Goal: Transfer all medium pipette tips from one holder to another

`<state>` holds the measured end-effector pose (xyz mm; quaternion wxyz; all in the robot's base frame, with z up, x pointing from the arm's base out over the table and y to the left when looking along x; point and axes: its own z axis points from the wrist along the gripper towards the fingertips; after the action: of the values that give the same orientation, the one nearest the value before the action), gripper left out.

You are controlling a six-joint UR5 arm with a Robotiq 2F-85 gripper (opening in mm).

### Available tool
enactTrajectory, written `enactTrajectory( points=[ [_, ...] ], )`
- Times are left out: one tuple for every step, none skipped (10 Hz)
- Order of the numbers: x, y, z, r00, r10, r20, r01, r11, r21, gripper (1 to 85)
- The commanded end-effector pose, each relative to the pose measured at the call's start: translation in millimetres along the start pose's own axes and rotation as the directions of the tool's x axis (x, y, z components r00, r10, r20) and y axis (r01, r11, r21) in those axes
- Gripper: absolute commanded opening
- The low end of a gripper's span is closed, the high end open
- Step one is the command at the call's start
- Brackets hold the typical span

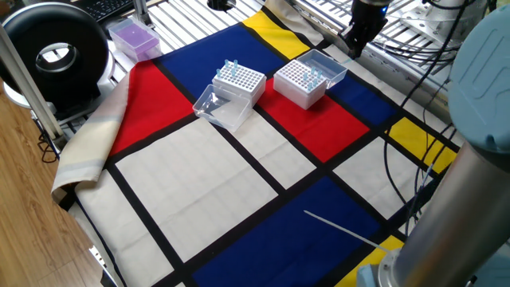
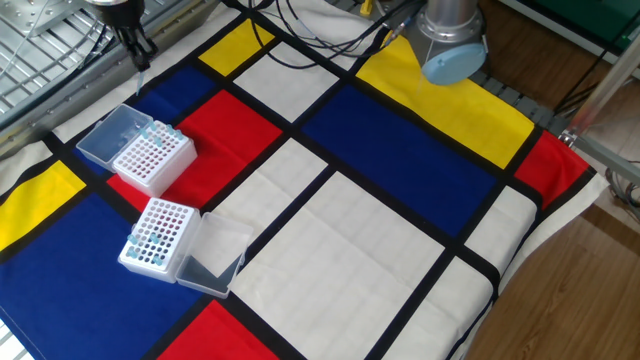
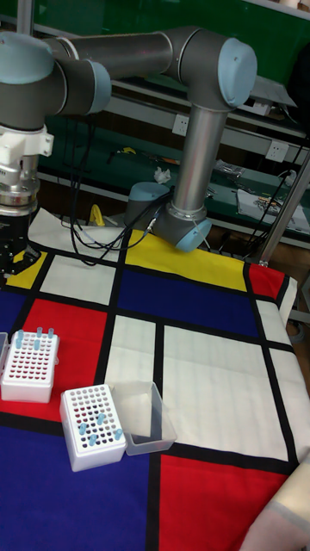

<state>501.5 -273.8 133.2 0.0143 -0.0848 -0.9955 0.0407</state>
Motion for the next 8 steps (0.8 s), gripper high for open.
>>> enactTrajectory(
  points=[
    [-0.8, -9.4, -7.5, 0.998, -0.014, -0.053, 0.015, 1.000, 0.021, 1.7],
    [3.2, -6.3, -11.8, 0.997, -0.009, -0.082, 0.012, 0.999, 0.030, 1.7],
    [5.2, -4.3, -12.3, 0.995, -0.006, -0.100, 0.010, 0.999, 0.038, 1.7],
    [4.0, -3.9, -10.8, 0.994, -0.011, -0.105, 0.015, 0.999, 0.038, 1.7],
    [3.1, -4.9, -9.0, 0.993, -0.020, -0.113, 0.025, 0.999, 0.043, 1.7],
    [0.1, -6.0, -6.3, 0.993, -0.028, -0.118, 0.034, 0.998, 0.048, 1.7],
    [-4.1, -6.5, -3.4, 0.992, -0.034, -0.119, 0.040, 0.998, 0.049, 1.7],
    [-9.3, -5.2, 0.6, 0.992, -0.036, -0.118, 0.042, 0.998, 0.046, 1.7]
  ],
)
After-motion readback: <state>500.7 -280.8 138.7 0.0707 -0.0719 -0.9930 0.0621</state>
